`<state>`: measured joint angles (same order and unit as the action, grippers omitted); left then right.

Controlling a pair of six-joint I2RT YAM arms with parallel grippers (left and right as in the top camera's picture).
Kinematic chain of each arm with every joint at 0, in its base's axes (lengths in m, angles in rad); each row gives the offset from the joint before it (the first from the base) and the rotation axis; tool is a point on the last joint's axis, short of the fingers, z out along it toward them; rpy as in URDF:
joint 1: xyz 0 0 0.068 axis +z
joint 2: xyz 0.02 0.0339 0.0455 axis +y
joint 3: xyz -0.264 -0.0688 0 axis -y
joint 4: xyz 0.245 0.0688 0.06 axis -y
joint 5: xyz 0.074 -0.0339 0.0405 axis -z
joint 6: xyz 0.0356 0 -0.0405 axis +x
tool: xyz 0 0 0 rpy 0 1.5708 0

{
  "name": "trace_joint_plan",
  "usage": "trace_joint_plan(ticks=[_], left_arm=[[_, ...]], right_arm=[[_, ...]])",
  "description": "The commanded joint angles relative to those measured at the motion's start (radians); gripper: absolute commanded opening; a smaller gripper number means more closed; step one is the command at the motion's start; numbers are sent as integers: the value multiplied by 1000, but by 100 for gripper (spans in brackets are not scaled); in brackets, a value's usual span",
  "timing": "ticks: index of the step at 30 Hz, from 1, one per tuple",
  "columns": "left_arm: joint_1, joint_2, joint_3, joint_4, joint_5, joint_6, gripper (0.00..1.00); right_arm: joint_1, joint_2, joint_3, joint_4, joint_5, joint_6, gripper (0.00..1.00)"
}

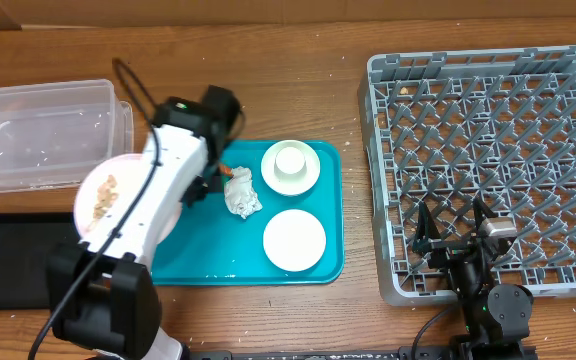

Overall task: Sort waste into correct bins and load items into the dishwasher
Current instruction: 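Lift the white plate with the left gripper and carry it left over the black tray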

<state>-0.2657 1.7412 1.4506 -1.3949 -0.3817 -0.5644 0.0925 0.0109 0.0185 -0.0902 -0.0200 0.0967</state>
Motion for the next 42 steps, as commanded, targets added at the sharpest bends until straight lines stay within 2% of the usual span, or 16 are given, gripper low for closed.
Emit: trace_joint_plan(ticks=[1,9,13,17,20,28,37,42], left_arm=[[93,3,32,-7,-44,-23,4],[330,3,32,38,30,-18,4],[467,3,32,116,96,11,4],[549,3,32,194,188,47,4],[602,3,32,232,245,71,4],[706,4,29,297,260,91,4],[805,4,29,327,431,129,4],[883,4,29,327,471,142,4]], right_arm=[[2,-8,-10,6,3,-3,100],[2,-8,-10,6,3,-3,100],[2,-8,-10,6,3,-3,100],[2,-8,-10,6,3,-3,100],[2,-8,-10,6,3,-4,100],[2,-8,-10,6,3,-4,100],[2,-8,-10,6,3,-3,100],[2,-8,-10,6,3,-3,100]])
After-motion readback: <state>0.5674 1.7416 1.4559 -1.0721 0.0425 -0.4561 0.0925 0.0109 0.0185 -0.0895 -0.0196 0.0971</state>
